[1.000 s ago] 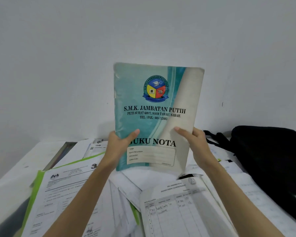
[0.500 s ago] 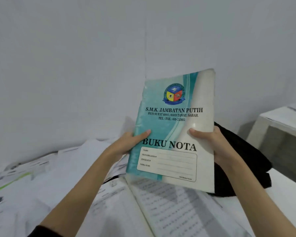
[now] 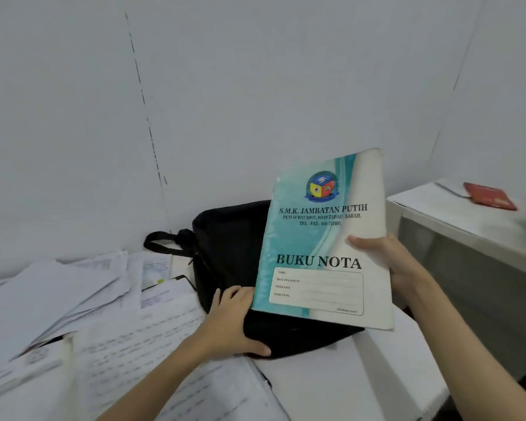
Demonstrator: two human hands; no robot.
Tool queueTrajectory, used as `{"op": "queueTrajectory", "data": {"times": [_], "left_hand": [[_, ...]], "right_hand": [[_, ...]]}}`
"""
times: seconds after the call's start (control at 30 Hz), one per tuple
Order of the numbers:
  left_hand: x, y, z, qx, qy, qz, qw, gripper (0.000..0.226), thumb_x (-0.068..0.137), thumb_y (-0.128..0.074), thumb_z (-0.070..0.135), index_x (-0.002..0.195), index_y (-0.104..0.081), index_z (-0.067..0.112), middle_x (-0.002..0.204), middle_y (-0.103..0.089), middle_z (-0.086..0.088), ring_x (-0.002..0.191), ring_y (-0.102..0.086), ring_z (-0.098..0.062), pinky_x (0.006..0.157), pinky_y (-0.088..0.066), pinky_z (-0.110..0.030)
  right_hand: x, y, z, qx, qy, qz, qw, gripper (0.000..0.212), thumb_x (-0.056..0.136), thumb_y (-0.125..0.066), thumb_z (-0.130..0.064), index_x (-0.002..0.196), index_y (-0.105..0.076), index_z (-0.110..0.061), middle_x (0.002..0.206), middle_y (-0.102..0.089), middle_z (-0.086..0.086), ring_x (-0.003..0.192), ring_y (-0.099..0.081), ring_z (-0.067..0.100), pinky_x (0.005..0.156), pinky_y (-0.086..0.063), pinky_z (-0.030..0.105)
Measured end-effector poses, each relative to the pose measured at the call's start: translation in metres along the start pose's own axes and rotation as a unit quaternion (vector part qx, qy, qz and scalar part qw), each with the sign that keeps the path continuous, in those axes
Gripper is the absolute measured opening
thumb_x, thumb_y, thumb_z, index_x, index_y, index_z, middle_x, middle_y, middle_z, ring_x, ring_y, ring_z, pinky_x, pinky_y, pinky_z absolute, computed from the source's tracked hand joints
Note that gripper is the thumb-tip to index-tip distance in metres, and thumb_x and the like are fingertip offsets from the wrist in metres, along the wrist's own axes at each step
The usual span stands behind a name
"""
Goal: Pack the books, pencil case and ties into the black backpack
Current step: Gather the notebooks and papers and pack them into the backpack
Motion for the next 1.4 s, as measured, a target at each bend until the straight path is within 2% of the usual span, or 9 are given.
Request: {"op": "queueTrajectory", "data": {"times": [0.17,0.33,0.43,0.6,0.7,0.87,1.03,1.2,1.4], "left_hand": [[0.014,0.007,-0.006,-0.121,-0.001,-0.036,0.992,0.07,0.067,-0.047,0.08,0.121,-0.062,0.037,0.119,-0.062,0.018,0.114,-0.047,-0.004,0.104,-0.039,-0.031],[0.029,0.052,-0.039,-0.243,0.119,0.014,0.963,0.026,0.089,-0.058,0.042,0.092,-0.072,0.02,0.092,-0.072,-0.009,0.079,-0.065,-0.012,0.073,-0.049,-0.024],[0.037,0.074,-0.068,-0.423,0.246,0.159,0.857,0.028,0.092,-0.059,0.032,0.102,-0.066,0.008,0.099,-0.07,-0.009,0.082,-0.064,-0.016,0.073,-0.049,-0.023],[0.049,0.09,-0.093,-0.676,0.326,0.29,0.594,0.033,0.099,-0.044,0.013,0.13,-0.05,0.003,0.094,-0.061,-0.01,0.072,-0.055,-0.02,0.074,-0.049,-0.032],[0.056,0.109,-0.095,-0.71,0.316,0.326,0.539,0.029,0.1,-0.036,0.011,0.124,-0.052,0.006,0.103,-0.06,-0.009,0.066,-0.051,-0.019,0.083,-0.046,-0.034],[0.072,0.148,-0.066,-0.675,0.271,0.374,0.575,0.022,0.099,-0.046,0.018,0.117,-0.053,0.007,0.083,-0.055,-0.007,0.07,-0.054,-0.021,0.068,-0.049,-0.035],[0.081,0.174,-0.028,-0.448,0.209,0.407,0.768,0.018,0.099,-0.045,0.027,0.098,-0.054,0.011,0.085,-0.054,0.0,0.088,-0.052,-0.02,0.075,-0.044,-0.031],[0.076,0.195,-0.004,-0.273,0.119,0.416,0.859,0.021,0.1,-0.043,0.027,0.104,-0.058,0.012,0.099,-0.058,0.001,0.089,-0.052,-0.013,0.065,-0.039,-0.014],[0.071,0.203,0.008,-0.177,0.07,0.397,0.898,0.025,0.099,-0.045,0.025,0.107,-0.061,0.008,0.098,-0.061,0.0,0.091,-0.054,-0.015,0.067,-0.038,-0.017]], "right_hand": [[0.021,0.005,0.007,-0.009,-0.023,-0.024,0.999,0.033,0.079,-0.066,0.001,0.112,-0.064,-0.003,0.104,-0.07,0.019,0.091,-0.069,0.035,0.074,-0.059,0.044],[0.038,-0.002,0.014,0.072,-0.042,-0.02,0.996,0.034,0.081,-0.062,0.001,0.116,-0.062,0.0,0.109,-0.068,0.021,0.098,-0.066,0.037,0.079,-0.056,0.049],[0.045,0.0,0.014,0.092,-0.055,-0.036,0.994,0.027,0.083,-0.058,0.0,0.11,-0.063,-0.003,0.101,-0.071,0.02,0.085,-0.07,0.034,0.072,-0.058,0.048],[0.051,0.009,0.015,0.084,-0.046,-0.039,0.995,0.022,0.084,-0.057,0.002,0.104,-0.064,-0.004,0.095,-0.072,0.019,0.076,-0.071,0.032,0.066,-0.059,0.045],[0.056,0.013,0.022,0.055,-0.028,0.016,0.998,0.02,0.082,-0.06,0.006,0.1,-0.065,-0.001,0.081,-0.074,0.013,0.066,-0.072,0.026,0.057,-0.06,0.037],[0.06,-0.006,0.06,0.062,-0.03,0.181,0.981,0.034,0.083,-0.062,0.006,0.115,-0.055,0.01,0.107,-0.065,0.021,0.071,-0.062,0.025,0.054,-0.052,0.03],[0.042,-0.067,0.093,0.034,-0.011,0.233,0.972,0.041,0.088,-0.056,0.001,0.128,-0.049,0.006,0.122,-0.06,0.02,0.106,-0.059,0.03,0.077,-0.043,0.025],[0.046,-0.129,0.126,0.085,-0.159,0.047,0.983,0.026,0.094,-0.055,-0.02,0.11,-0.049,-0.001,0.084,-0.068,0.022,0.054,-0.067,0.033,0.046,-0.056,0.034],[0.026,-0.17,0.122,0.07,-0.318,-0.205,0.923,0.033,0.093,-0.052,-0.032,0.083,-0.064,-0.002,0.062,-0.069,0.012,0.042,-0.062,0.021,0.039,-0.044,0.019]]}}
Point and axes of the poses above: each hand's wrist, its own x-axis towards the middle knuckle, its own y-axis out of the back of the hand, z = x × y, the point moved 5 cm from there along x, towards the middle knuckle
